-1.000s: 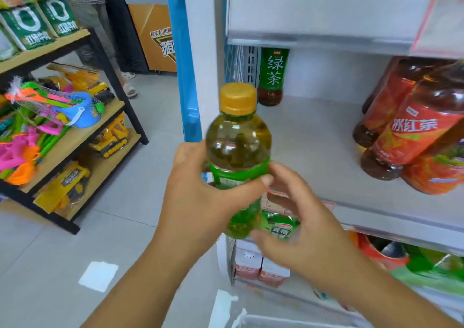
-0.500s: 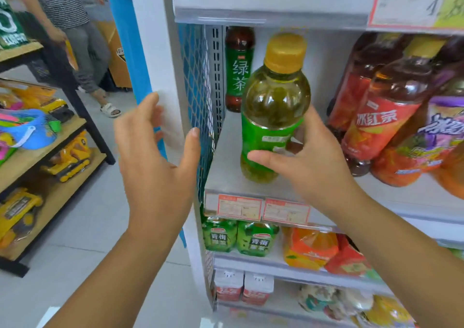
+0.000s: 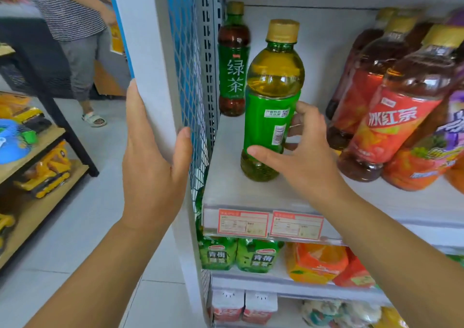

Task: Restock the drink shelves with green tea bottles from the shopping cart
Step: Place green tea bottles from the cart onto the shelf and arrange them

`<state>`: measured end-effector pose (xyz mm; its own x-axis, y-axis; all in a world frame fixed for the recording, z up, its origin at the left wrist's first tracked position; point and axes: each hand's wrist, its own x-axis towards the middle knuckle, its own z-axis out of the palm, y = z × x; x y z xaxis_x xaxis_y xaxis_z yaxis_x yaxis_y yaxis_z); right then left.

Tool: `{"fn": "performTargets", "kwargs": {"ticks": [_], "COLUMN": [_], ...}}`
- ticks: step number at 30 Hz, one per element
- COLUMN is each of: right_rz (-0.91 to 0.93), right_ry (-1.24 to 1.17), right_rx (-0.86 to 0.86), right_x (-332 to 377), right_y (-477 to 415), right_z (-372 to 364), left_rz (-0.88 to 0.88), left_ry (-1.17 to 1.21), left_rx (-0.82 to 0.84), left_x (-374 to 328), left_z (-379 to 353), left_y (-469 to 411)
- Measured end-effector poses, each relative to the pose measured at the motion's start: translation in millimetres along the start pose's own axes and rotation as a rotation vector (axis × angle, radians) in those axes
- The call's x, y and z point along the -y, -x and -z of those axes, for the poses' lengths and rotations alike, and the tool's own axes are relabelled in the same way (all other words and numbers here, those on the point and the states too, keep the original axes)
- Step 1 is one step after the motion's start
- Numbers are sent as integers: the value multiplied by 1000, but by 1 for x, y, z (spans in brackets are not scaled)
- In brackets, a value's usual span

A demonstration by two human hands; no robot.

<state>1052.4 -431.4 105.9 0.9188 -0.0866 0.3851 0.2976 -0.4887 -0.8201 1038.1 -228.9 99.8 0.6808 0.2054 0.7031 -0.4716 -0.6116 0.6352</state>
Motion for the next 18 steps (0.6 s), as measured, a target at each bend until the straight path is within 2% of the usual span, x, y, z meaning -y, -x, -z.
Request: {"fn": "performTargets", "kwargs": {"ticks": [4, 18], "right_rz": [17, 60], "right_ry": [64, -13], "right_rx": [84, 29], "right_x": [-5, -24], "right_y": [-15, -35], "right_z": [4, 1], "left_rz": [-47, -283], "left_ry": [43, 145], "left_rx": [-20, -190], "left_x": [7, 27], "left_z": [-3, -17], "left_y": [1, 0]}}
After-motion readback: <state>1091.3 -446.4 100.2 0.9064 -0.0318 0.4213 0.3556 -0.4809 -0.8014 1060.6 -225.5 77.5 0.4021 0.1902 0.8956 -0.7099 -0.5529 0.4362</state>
